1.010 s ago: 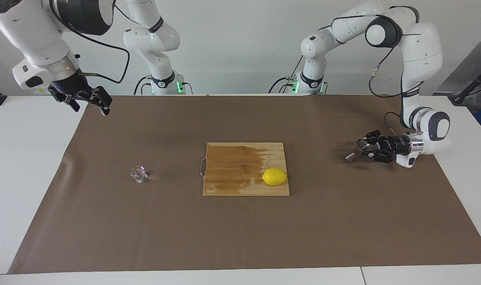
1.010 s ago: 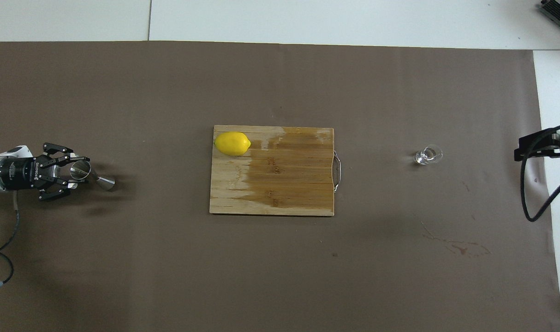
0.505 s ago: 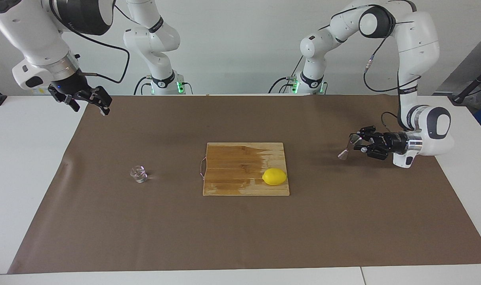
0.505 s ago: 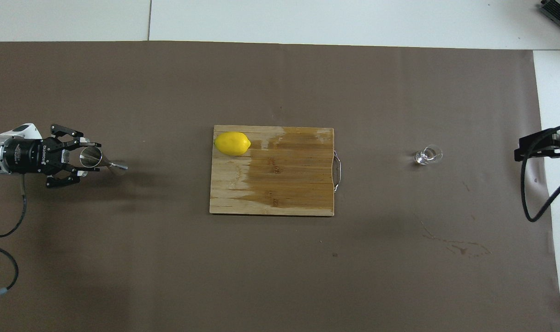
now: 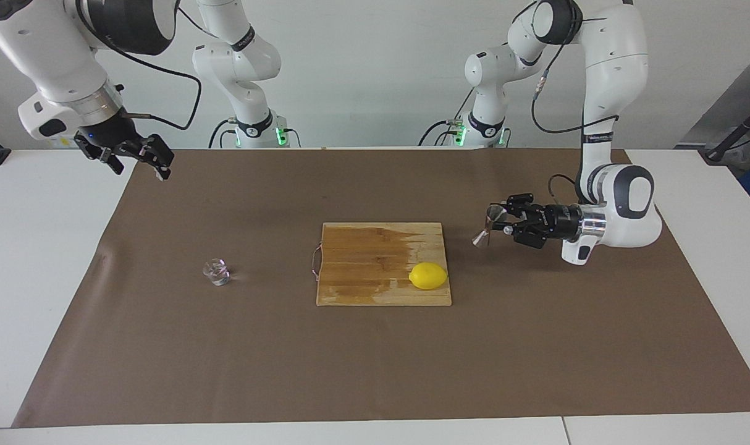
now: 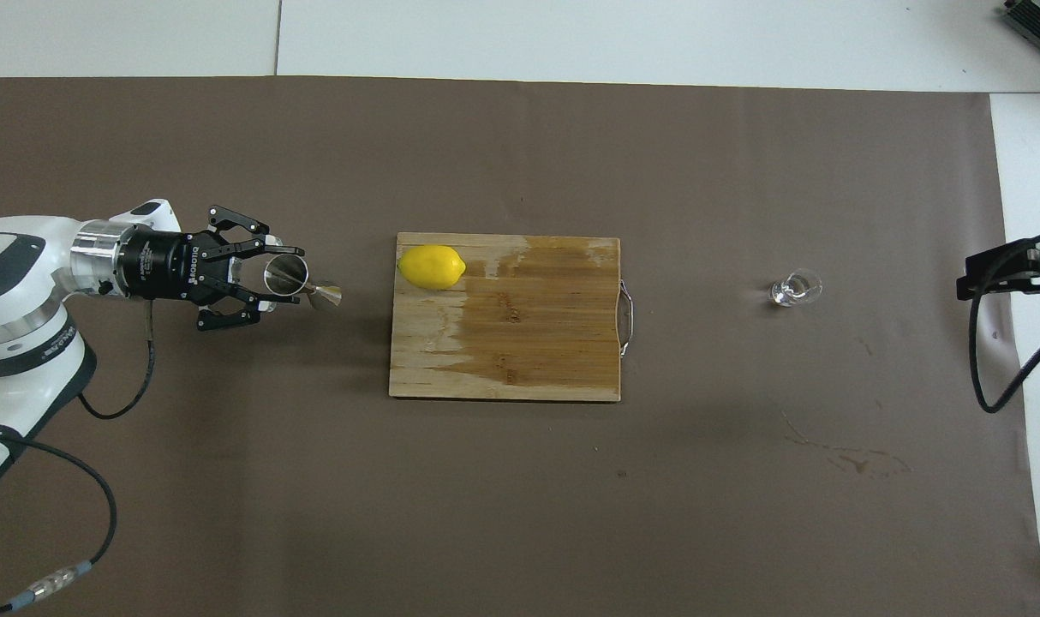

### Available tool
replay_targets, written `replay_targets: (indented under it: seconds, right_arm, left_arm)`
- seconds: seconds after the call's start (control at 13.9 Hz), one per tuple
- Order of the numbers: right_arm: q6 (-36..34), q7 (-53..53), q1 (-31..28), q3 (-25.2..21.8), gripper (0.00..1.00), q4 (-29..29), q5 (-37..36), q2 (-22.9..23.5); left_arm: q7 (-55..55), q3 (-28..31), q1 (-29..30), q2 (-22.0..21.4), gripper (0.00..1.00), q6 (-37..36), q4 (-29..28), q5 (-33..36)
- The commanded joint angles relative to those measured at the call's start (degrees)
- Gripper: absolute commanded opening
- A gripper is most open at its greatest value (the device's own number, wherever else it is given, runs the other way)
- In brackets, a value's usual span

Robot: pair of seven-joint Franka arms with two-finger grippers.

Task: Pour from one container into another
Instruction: 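Carry the metal cup with the left gripper onto the wooden board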

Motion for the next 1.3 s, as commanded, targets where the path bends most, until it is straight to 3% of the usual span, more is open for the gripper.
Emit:
replay_targets:
  seconds: [0.0,0.72,0.94,1.23]
  right_arm:
    - [0.1,-1.5,-0.6,0.1,1.00,-1.2,0.2,-1.1]
    - [0.1,-1.6,-0.5,0.1,1.00,-1.3,0.1,-1.1]
    - [0.0,-1.6,-0.5,0.1,1.00,-1.5,0.0,-1.2]
    - [0.0,-1.7,-0.5,0.1,1.00,-1.5,-0.2,-1.1]
  left_arm:
    - [-1.2,1.3,-5.3,-5.5,0.43,5.0,-5.9,-4.3]
    - [-0.3,6.3,-25.7,-7.8,0.43,18.4,-10.8,-18.5]
    - [0.2,6.3,-27.8,-7.0,0.43,21.1,-10.3,-21.3]
    - [5.5,6.3,-28.6,-2.4,0.43,20.7,-8.9,-22.1]
